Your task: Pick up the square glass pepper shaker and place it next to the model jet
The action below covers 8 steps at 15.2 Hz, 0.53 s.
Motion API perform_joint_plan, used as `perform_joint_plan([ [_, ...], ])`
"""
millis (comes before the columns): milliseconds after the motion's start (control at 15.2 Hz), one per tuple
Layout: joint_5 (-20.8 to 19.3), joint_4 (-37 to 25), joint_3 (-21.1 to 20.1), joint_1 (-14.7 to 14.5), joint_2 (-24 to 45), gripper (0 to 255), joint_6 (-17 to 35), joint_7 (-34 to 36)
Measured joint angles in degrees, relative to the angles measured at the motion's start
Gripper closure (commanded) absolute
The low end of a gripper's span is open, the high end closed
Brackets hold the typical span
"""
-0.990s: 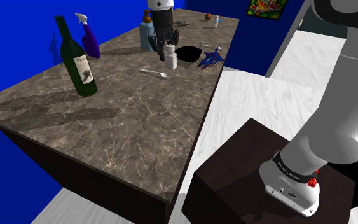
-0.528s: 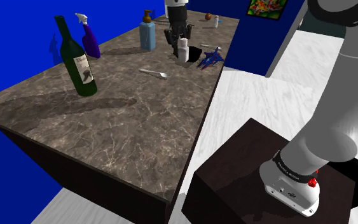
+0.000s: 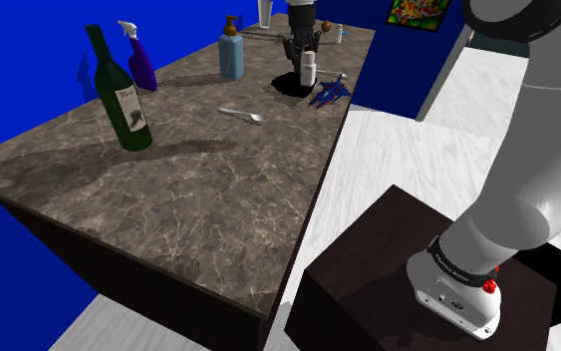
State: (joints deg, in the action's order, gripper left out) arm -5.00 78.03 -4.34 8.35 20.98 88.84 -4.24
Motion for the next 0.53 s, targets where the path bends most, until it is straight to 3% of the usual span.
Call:
perform_joint_plan([
  [198, -0.2, -1.8, 1.1, 2.2, 1.5, 255, -0.1, -3.3],
  [528, -0.6, -10.2, 3.0, 6.0, 6.9, 255, -2.6, -9.1],
])
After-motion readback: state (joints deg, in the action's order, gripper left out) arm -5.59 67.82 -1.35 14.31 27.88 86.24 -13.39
